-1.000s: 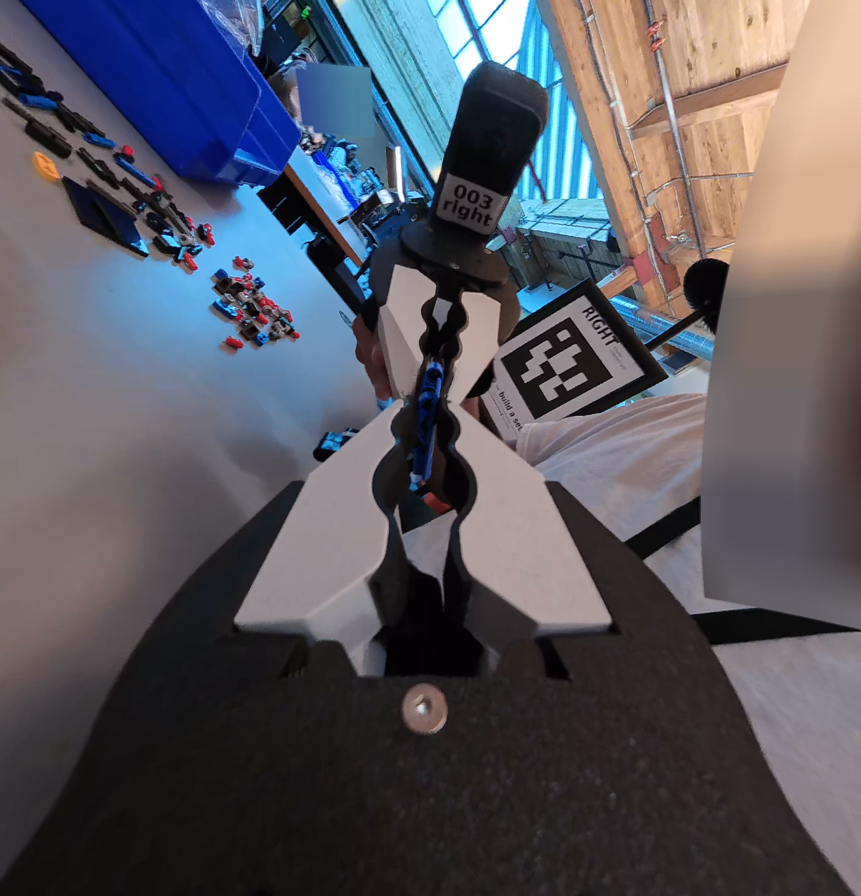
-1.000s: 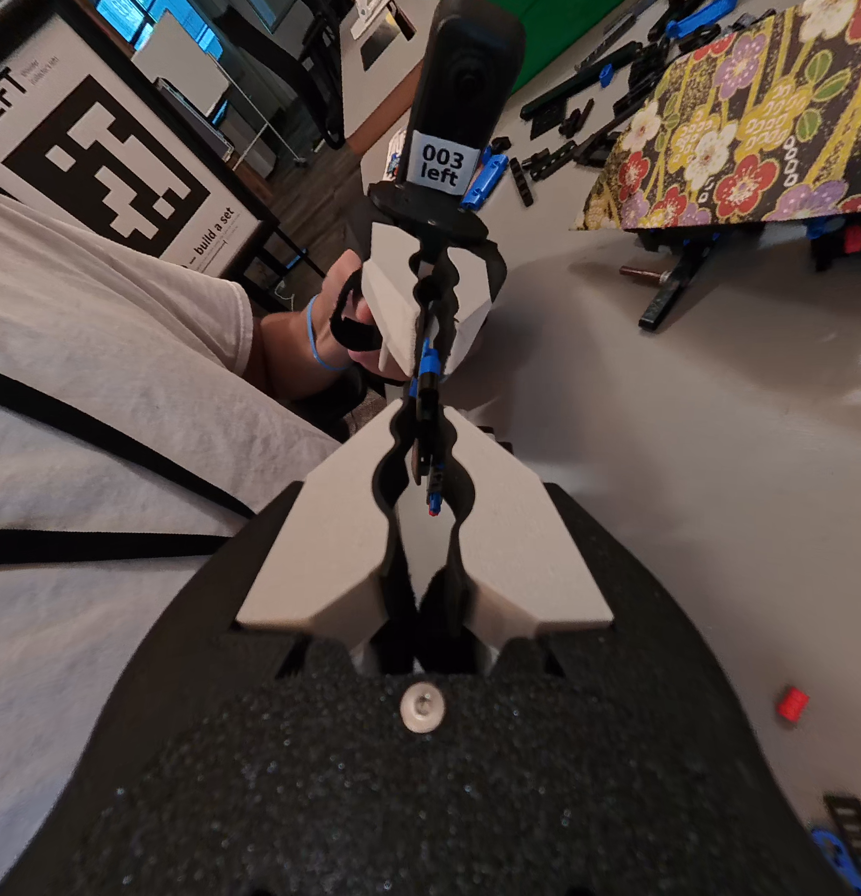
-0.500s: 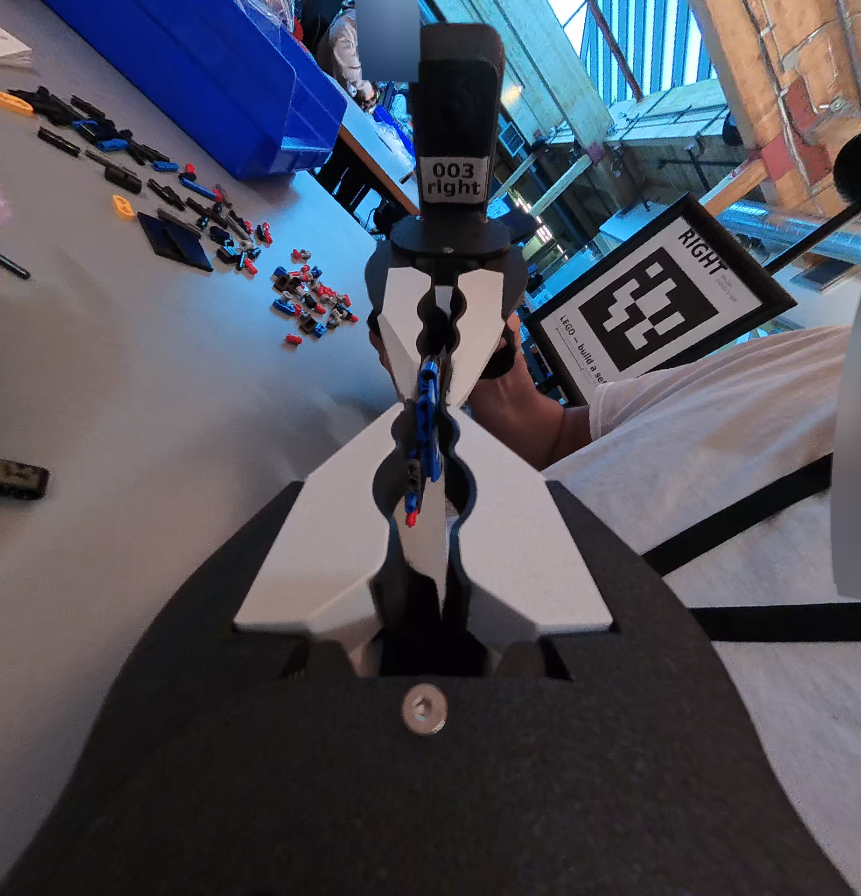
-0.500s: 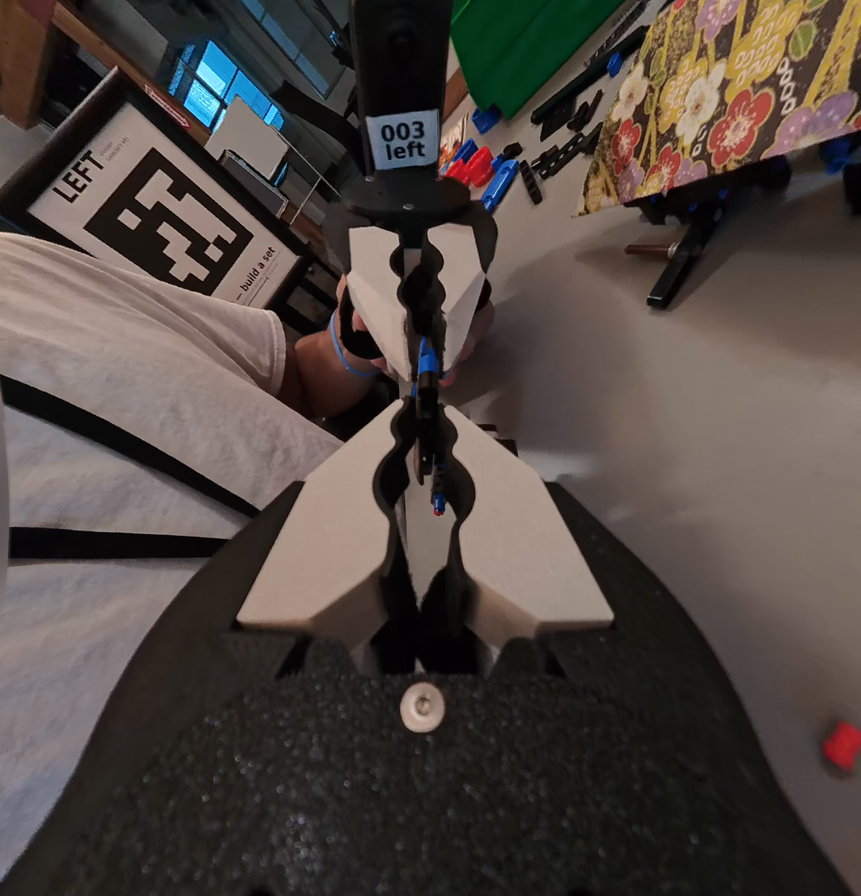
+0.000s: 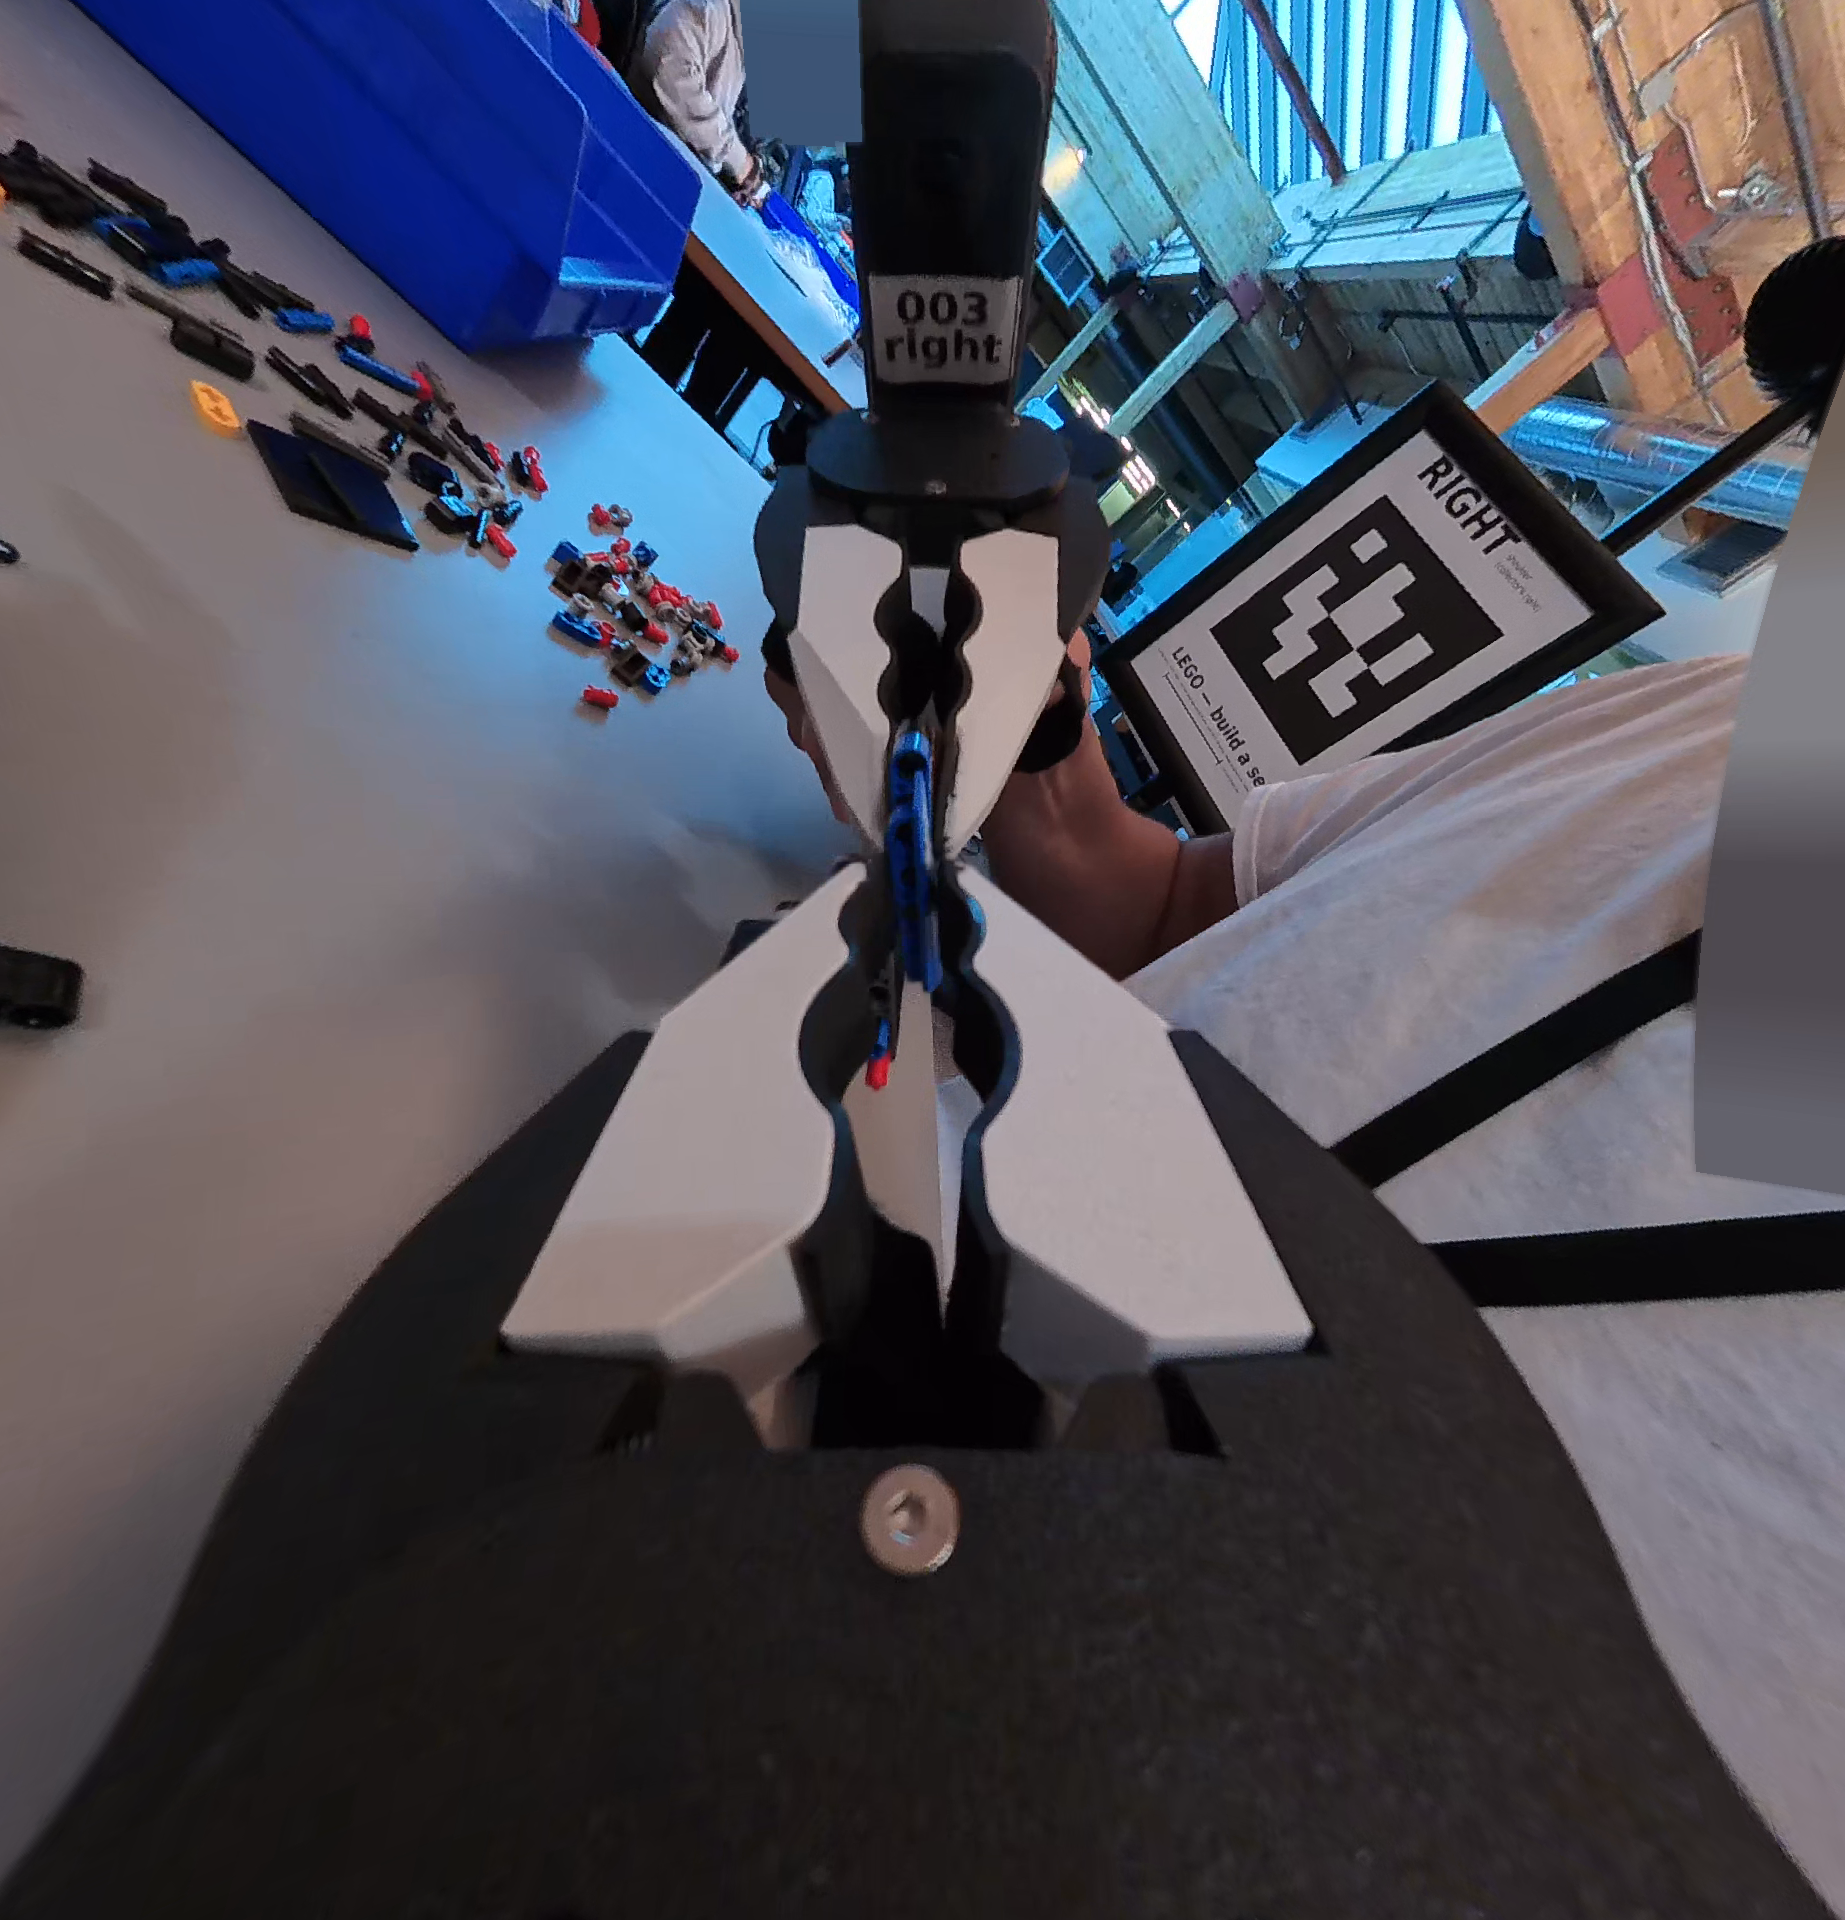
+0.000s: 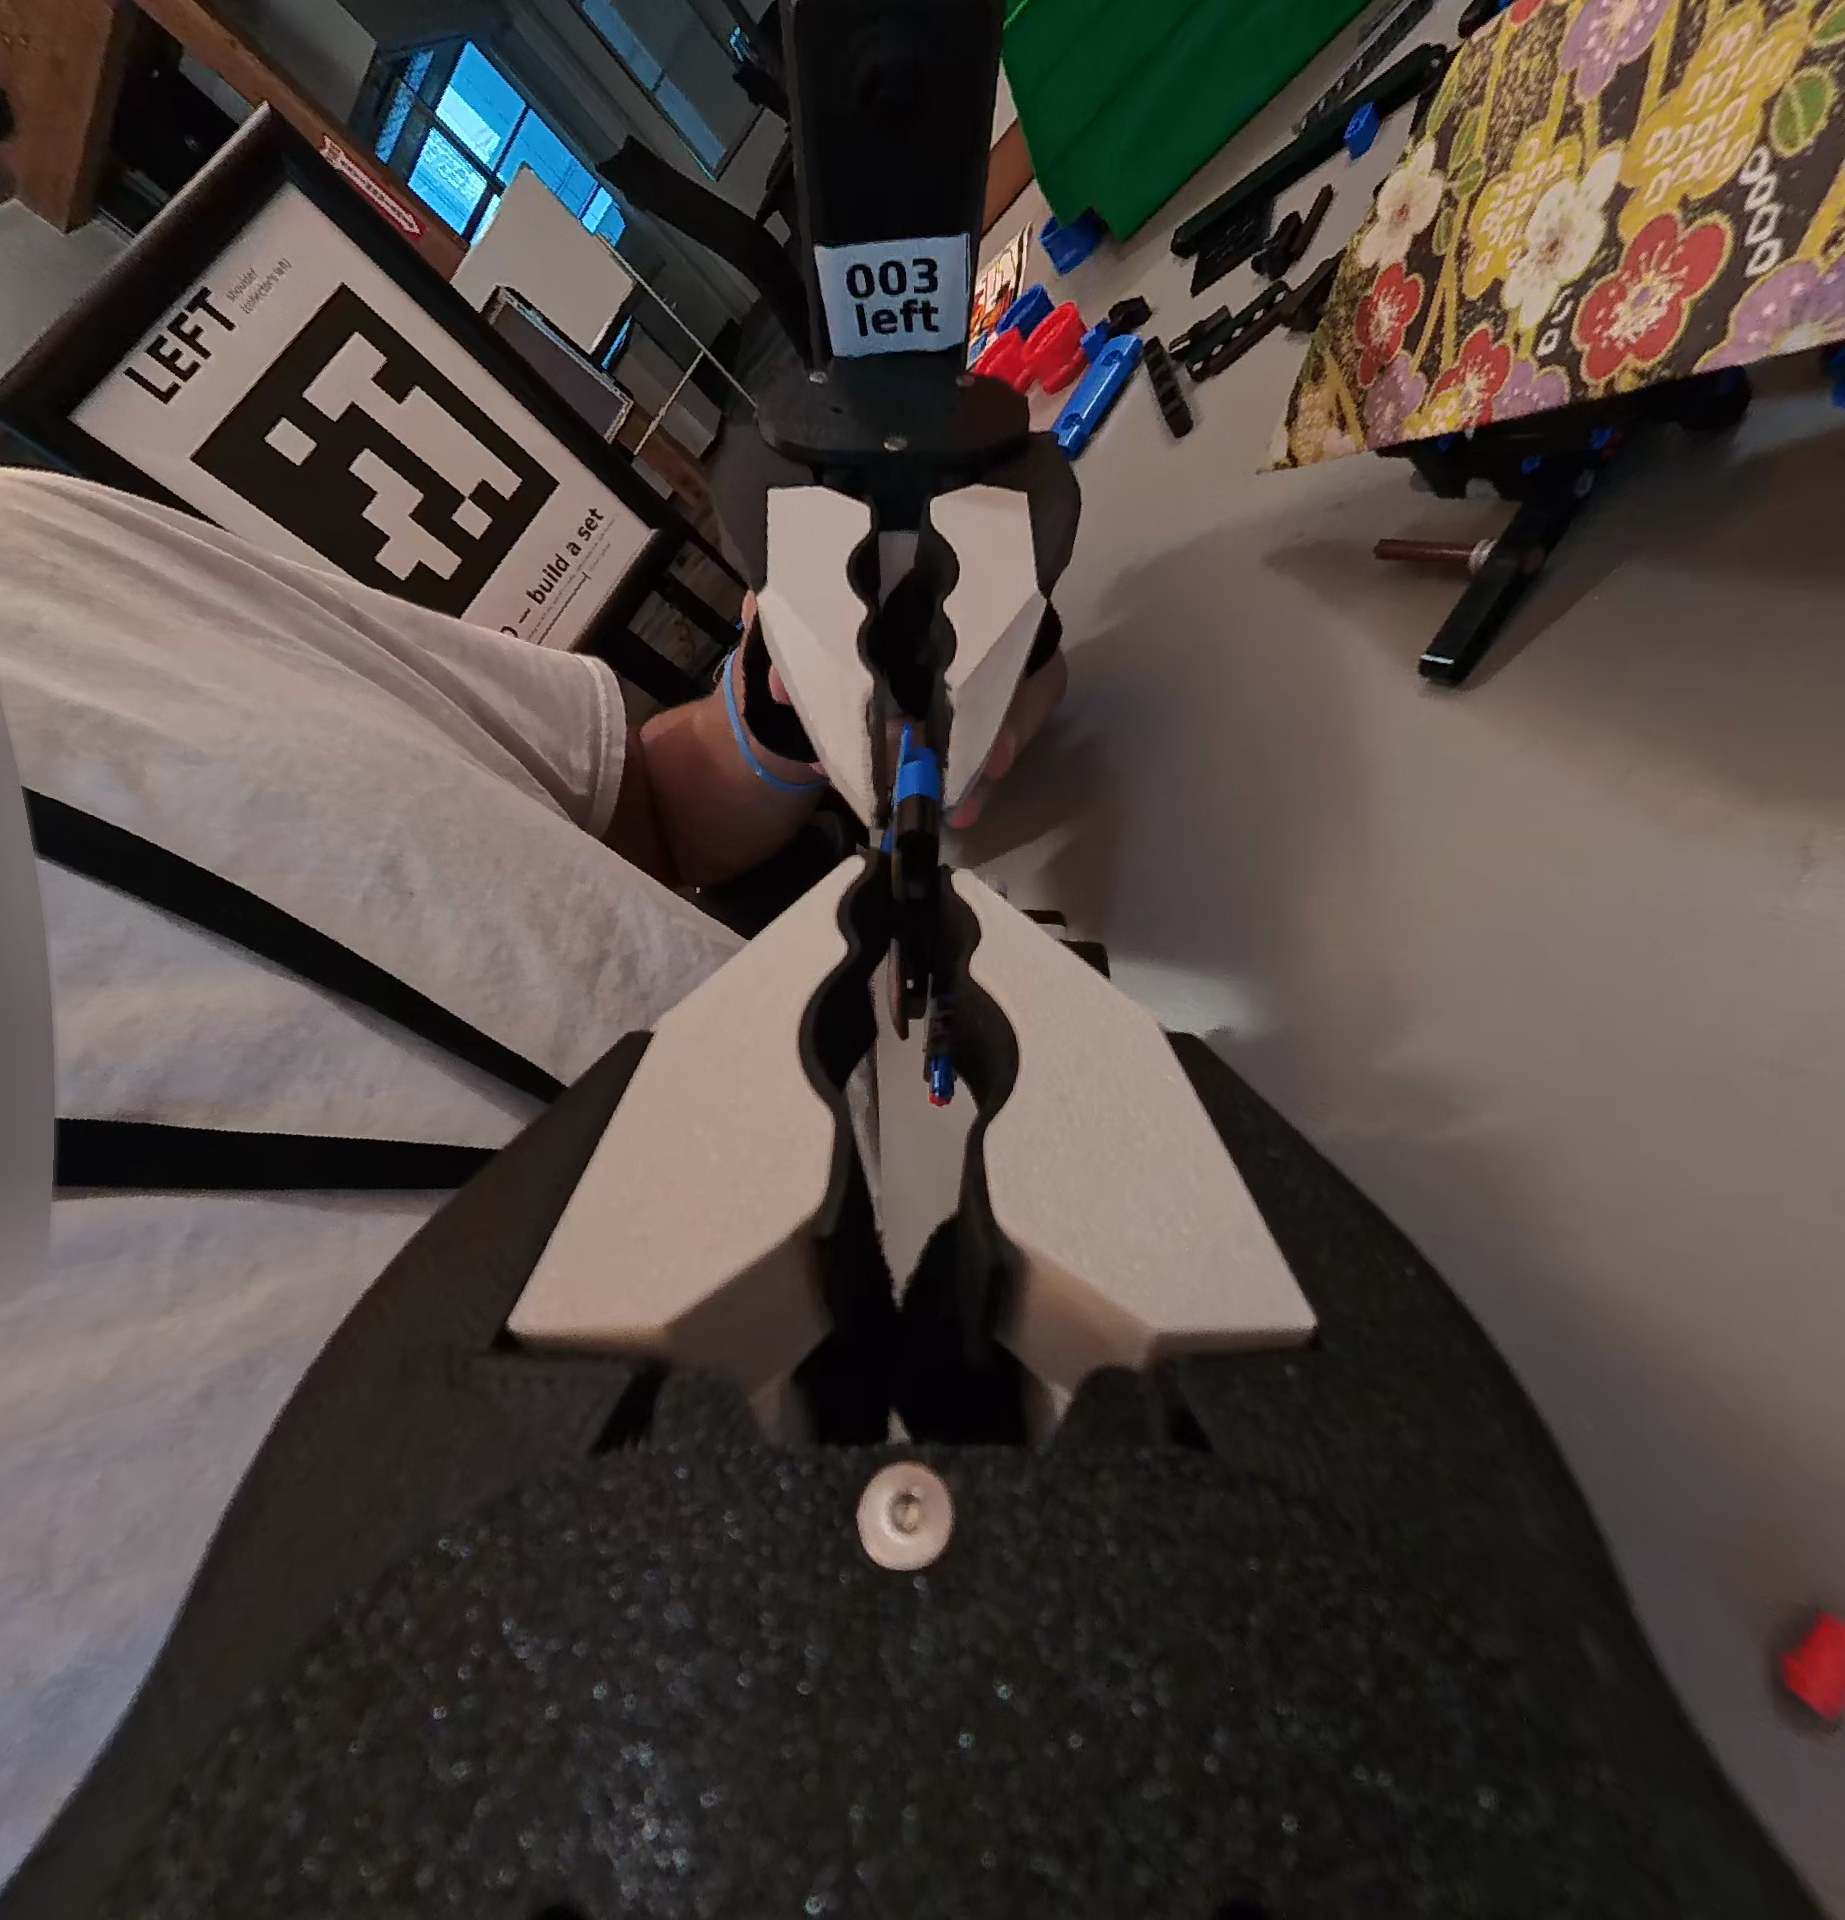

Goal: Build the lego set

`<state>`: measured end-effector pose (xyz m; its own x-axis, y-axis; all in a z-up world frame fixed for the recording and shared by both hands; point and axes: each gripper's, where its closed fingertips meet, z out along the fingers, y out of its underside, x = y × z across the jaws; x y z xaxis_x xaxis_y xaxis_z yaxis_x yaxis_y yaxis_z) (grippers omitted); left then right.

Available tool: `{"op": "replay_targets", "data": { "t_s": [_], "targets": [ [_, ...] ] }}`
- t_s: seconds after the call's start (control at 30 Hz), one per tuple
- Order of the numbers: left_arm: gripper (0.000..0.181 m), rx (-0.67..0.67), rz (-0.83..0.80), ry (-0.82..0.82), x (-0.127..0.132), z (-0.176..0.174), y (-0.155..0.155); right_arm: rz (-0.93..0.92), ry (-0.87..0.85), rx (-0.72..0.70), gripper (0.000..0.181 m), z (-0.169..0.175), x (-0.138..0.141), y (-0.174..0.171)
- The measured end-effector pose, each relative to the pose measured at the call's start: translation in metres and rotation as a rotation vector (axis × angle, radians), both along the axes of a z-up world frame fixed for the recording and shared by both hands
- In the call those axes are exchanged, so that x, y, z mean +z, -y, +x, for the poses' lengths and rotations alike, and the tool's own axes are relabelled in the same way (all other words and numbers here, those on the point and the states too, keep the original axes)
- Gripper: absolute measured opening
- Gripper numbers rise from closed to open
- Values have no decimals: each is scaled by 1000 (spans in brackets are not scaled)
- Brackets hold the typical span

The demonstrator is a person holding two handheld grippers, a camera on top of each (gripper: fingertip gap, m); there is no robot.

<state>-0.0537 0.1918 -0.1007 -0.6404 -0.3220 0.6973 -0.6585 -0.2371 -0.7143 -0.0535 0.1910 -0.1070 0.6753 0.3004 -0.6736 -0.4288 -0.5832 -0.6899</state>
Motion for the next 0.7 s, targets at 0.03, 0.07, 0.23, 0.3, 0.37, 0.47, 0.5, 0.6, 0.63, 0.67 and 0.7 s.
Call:
{"op": "replay_targets", "data": {
  "t_s": [0.03, 0.07, 0.23, 0.3, 0.37, 0.47, 0.5, 0.6, 0.63, 0.67, 0.7],
  "targets": [
    [5, 3, -3, 4, 1, 0, 0, 3, -4, 1, 6, 0, 0, 0],
    [5, -1, -3, 3, 0, -1, 1, 3, -5, 7, 6, -1, 0, 1],
    [5, -21, -25, 2, 2, -4, 1, 4, 6, 18, 6, -4, 2, 2],
    [4, -32, -32, 12, 3, -6, 2, 8, 4, 29, 6, -7, 4, 2],
    [4, -44, -34, -3, 1, -7, 2, 5, 13, 30, 6, -7, 3, 2],
    [4, -70, -16, -36, -4, -10, 3, -14, 11, 41, 6, -9, -2, 3],
    [4, -71, 2, -49, -7, -10, 2, -22, 7, 42, 6, -10, -4, 2],
    [4, -81, 27, -109, -16, -9, 2, -60, 151, 16, 6, -7, -15, 1],
    [4, -89, 18, -115, -15, -9, 2, -57, 173, 18, 6, -8, -13, 2],
    [4, -97, 12, -131, -16, -10, 4, -59, 195, 23, 6, -8, -14, 3],
    [5, -105, 10, -144, -17, -10, 4, -60, 207, 30, 6, -8, -15, 4]
  ]
}}
